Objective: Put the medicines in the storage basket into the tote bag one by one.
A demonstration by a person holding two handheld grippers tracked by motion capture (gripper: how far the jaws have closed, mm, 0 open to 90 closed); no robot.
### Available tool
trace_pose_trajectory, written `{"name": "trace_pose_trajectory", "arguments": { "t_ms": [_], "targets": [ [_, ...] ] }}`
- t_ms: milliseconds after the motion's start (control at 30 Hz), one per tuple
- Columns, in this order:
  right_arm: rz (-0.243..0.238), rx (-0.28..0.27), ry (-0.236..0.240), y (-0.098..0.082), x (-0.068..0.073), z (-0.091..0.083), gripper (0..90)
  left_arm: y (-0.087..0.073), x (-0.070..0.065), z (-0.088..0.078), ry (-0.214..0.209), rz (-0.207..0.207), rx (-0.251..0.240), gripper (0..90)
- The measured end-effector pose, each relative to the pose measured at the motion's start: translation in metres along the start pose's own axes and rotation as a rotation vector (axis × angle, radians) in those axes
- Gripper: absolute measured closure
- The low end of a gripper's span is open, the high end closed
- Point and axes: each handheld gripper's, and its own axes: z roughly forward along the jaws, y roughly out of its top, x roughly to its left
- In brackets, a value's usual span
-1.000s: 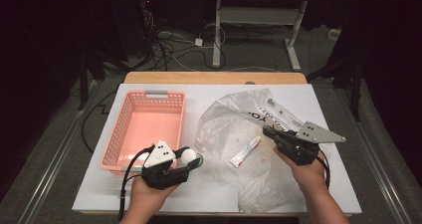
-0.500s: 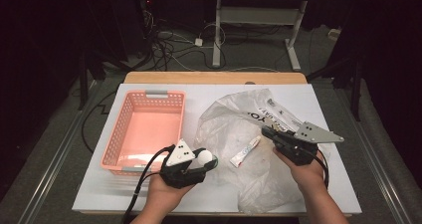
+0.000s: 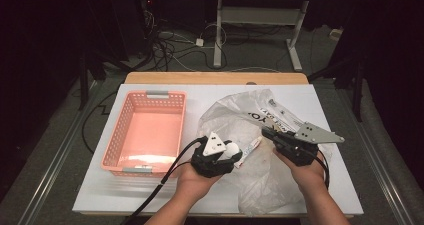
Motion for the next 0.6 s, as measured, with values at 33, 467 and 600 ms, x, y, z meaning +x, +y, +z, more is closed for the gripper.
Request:
{"name": "trace_pose_trajectory", "arguments": {
  "t_ms": [33,467,600],
  "targets": [
    [0.001,0.001,-0.001,0.000,0.000,0.000,90.0,0.001,0.001,0.004,0.002,-0.003,-0.003,48.9],
    [0.015,0.006,-0.001,-0.002,-0.002,0.003,90.0,0.013,0.018,0.049,0.020,-0.034,0.000,48.9],
    [0.017,0.005,-0.004,-0.002,-0.003,0.003,90.0,0.013,0.019,0.062,0.055,-0.024,-0.004,48.8]
  ]
}}
